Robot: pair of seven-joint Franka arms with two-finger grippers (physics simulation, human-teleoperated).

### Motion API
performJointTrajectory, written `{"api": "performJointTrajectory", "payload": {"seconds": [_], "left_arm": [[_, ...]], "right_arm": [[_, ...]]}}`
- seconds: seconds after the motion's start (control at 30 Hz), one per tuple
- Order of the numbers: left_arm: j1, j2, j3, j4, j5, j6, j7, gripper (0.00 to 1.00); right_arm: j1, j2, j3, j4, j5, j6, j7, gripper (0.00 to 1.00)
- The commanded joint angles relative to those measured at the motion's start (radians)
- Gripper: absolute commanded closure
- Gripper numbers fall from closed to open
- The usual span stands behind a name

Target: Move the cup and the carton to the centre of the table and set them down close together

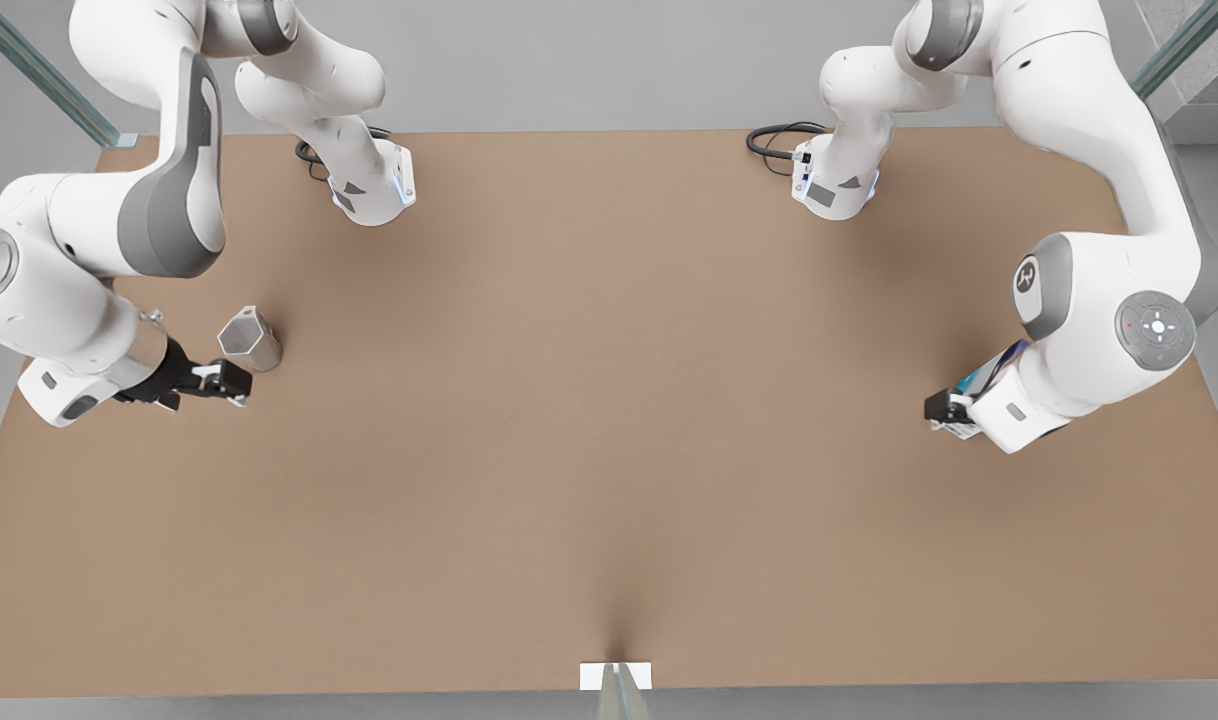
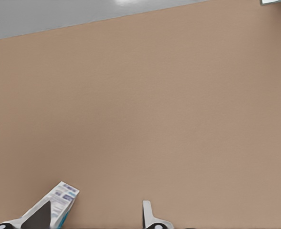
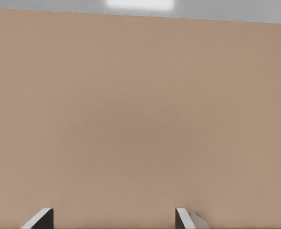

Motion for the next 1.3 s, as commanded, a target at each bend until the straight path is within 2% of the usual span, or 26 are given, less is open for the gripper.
{"api": "performJointTrajectory", "payload": {"seconds": [0.0,0.23,0.3,0.47,0.6,0.67,0.73,0.83,0.9,1.03,1.07,1.27], "left_arm": [[0.000,0.000,0.000,0.000,0.019,0.000,0.000,0.00],[0.000,0.000,0.003,-0.003,0.022,-0.002,0.008,0.00],[0.000,0.000,0.005,-0.005,0.022,-0.002,0.009,0.00],[0.001,0.008,0.008,-0.012,0.022,-0.025,0.023,0.00],[0.000,0.015,0.008,-0.011,0.020,-0.040,0.022,0.00],[0.001,0.023,0.006,-0.011,0.020,-0.040,0.022,0.00],[0.001,0.029,0.008,-0.011,0.020,-0.040,0.022,0.00],[0.001,0.031,0.008,-0.012,0.020,-0.040,0.022,0.00],[0.000,0.034,0.006,-0.012,0.020,-0.041,0.020,0.00],[0.000,0.043,0.006,-0.012,0.019,-0.051,0.020,0.00],[0.000,0.044,0.006,-0.012,0.019,-0.051,0.020,0.00],[0.000,0.051,0.006,-0.012,0.017,-0.052,0.022,0.00]], "right_arm": [[-0.002,0.000,0.000,0.000,0.000,0.000,0.000,0.00],[0.000,0.006,0.001,-0.038,-0.018,-0.066,-0.031,0.00],[-0.025,-0.009,0.001,-0.130,-0.009,-0.049,-0.039,0.00],[-0.043,-0.106,-0.007,-0.457,-0.006,0.072,-0.037,0.00],[-0.068,-0.141,-0.019,-0.626,-0.007,0.219,-0.039,0.00],[-0.094,-0.132,-0.019,-0.646,-0.014,0.227,-0.069,0.00],[-0.103,-0.144,-0.019,-0.706,-0.014,0.256,-0.241,0.00],[-0.137,-0.163,-0.028,-0.802,-0.032,0.419,-0.493,0.00],[-0.139,-0.230,-0.034,-0.923,-0.050,0.543,-0.502,0.00],[-0.163,-0.269,-0.040,-1.025,-0.061,0.612,-0.545,0.00],[-0.169,-0.276,-0.043,-1.091,-0.095,0.721,-0.545,0.00],[-0.189,-0.270,-0.072,-1.163,-0.110,0.793,-0.602,0.00]]}}
